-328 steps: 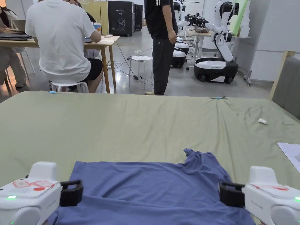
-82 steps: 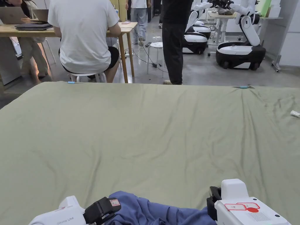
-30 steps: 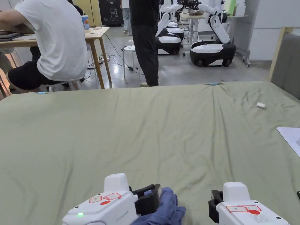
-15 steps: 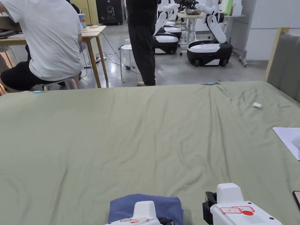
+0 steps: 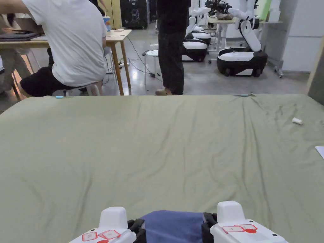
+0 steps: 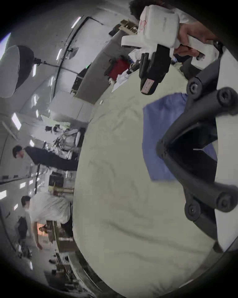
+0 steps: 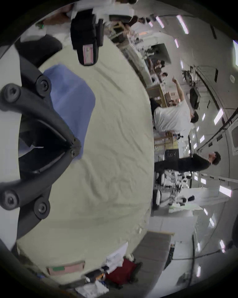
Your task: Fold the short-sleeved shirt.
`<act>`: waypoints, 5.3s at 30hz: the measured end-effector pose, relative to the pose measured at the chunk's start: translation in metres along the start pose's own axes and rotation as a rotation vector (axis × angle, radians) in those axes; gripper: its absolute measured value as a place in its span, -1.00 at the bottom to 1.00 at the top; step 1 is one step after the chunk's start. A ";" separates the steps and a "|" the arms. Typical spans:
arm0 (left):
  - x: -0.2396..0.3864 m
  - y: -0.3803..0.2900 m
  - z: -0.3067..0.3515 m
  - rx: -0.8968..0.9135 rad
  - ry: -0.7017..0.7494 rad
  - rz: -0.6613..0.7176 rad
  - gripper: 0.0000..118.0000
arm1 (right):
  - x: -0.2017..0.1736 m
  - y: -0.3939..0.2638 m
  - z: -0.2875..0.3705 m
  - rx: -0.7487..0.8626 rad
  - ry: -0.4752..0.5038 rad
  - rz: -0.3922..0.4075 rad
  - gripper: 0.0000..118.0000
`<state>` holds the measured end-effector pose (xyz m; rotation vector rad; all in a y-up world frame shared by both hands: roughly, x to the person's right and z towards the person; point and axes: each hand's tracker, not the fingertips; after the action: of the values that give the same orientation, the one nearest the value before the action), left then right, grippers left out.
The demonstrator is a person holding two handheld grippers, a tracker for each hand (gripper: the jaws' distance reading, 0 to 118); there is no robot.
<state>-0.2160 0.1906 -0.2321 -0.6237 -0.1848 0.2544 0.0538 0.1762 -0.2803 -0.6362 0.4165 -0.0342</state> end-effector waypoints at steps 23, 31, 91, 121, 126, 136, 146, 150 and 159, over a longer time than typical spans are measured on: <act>-0.060 -0.073 -0.103 -0.223 -0.645 0.879 0.51 | 0.031 -0.030 -0.029 -0.198 0.018 -0.198 -1.00; -0.032 -0.035 -0.074 -0.211 -0.379 0.569 -0.58 | 0.024 -0.023 -0.024 -0.174 0.015 -0.159 -1.00; -0.288 0.074 0.158 0.298 0.625 -0.043 -1.00 | -0.245 0.106 -0.091 0.092 0.125 0.224 -1.00; 0.052 0.122 0.043 0.477 0.232 -0.265 -1.00 | 0.015 0.126 0.094 0.462 -0.310 0.153 -1.00; 0.047 0.123 0.045 0.491 0.261 -0.273 -0.66 | 0.012 0.118 0.088 0.455 -0.300 0.145 -0.95; 0.049 0.124 0.048 0.491 0.259 -0.298 0.85 | 0.006 0.119 0.085 0.435 -0.307 0.141 0.89; 0.044 0.122 0.057 0.508 0.283 -0.282 1.00 | -0.005 0.126 0.076 0.414 -0.291 0.073 1.00; 0.042 0.120 0.056 0.512 0.288 -0.271 1.00 | -0.006 0.129 0.078 0.441 -0.301 0.065 1.00; 0.036 0.123 0.053 0.506 0.291 -0.262 1.00 | -0.004 0.137 0.081 0.433 -0.282 -0.028 1.00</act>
<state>-0.2169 0.3265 -0.2597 -0.1255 0.0803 -0.0476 0.0687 0.3338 -0.3001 -0.2139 0.1188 -0.0587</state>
